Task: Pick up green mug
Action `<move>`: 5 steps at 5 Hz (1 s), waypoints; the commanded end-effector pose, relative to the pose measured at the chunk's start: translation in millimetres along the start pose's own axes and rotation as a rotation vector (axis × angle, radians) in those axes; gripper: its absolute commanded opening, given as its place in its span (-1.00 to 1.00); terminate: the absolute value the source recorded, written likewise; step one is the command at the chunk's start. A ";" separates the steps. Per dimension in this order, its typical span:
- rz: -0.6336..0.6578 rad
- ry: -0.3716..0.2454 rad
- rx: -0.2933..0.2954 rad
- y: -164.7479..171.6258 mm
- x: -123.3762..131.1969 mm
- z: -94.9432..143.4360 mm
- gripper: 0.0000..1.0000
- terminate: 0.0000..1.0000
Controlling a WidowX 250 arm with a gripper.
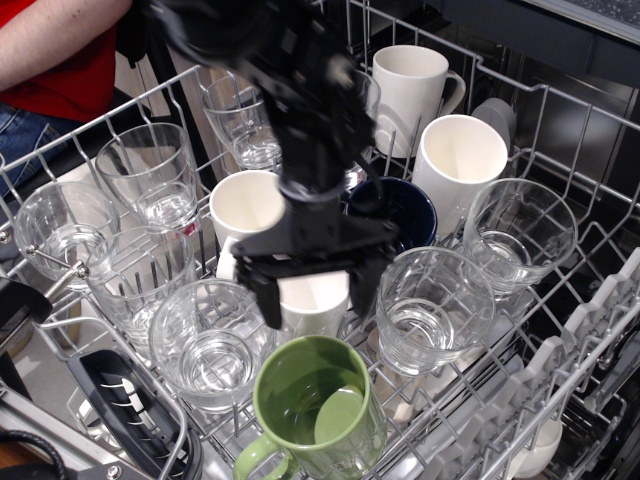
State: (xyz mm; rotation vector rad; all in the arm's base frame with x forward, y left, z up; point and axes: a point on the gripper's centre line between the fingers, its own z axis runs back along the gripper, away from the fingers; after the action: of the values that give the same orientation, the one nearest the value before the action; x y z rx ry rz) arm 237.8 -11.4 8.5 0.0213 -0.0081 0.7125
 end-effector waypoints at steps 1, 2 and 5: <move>0.043 -0.075 -0.007 -10.2 -4.2 -17.0 1.00 -1.00; 0.062 -0.116 -0.013 -7.4 -12.4 -32.4 1.00 -1.00; 0.144 -0.212 -0.047 -23.8 -10.6 -52.2 1.00 -1.00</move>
State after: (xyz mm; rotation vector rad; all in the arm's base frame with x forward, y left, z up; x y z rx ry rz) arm 238.2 -33.7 -53.4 0.0729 -0.2198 0.8480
